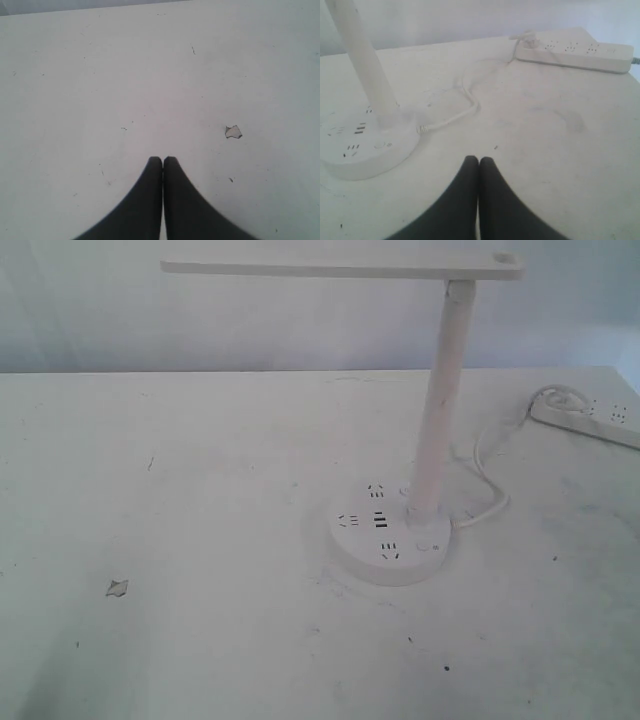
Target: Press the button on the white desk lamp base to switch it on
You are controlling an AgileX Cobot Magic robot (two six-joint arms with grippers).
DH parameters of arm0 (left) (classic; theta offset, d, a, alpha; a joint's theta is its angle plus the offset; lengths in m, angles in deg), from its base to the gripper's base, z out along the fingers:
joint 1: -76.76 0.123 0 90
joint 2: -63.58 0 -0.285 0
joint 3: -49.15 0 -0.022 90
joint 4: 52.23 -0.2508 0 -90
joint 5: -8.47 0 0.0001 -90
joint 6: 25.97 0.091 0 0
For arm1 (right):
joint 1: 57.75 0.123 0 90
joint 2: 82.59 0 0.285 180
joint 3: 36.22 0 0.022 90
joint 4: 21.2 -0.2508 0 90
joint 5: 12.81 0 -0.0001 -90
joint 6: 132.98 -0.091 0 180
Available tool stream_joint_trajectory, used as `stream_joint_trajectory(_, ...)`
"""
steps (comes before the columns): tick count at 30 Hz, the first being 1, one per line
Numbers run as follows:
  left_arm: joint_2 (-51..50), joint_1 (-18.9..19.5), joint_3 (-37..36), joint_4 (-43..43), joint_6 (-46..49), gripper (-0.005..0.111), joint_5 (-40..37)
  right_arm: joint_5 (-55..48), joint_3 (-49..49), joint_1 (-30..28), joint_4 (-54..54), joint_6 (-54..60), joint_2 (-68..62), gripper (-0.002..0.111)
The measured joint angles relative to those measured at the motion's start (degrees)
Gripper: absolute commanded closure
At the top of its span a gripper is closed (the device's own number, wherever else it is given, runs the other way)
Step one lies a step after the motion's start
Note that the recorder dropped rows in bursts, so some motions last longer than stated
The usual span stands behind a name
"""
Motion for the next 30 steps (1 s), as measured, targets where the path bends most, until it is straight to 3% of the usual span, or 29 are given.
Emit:
stream_joint_trajectory(5, 0.00, 0.00, 0.00, 0.00, 0.00, 0.107, 0.00, 9.41, 0.00, 0.00, -0.60, -1.84, 0.00, 0.108)
stream_joint_trajectory(14, 0.00, 0.00, 0.00, 0.00, 0.00, 0.107, 0.00, 31.65, 0.00, 0.00, -5.22, -17.96, 0.00, 0.108)
stream_joint_trajectory(24, 0.00, 0.00, 0.00, 0.00, 0.00, 0.107, 0.00, 61.79, 0.00, 0.00, -5.44, -19.41, 0.12, 0.108)
stream_joint_trajectory(30, 0.00, 0.00, 0.00, 0.00, 0.00, 0.107, 0.00, 68.68, -6.25, 0.00, -4.71, -19.41, -0.39, 0.108)
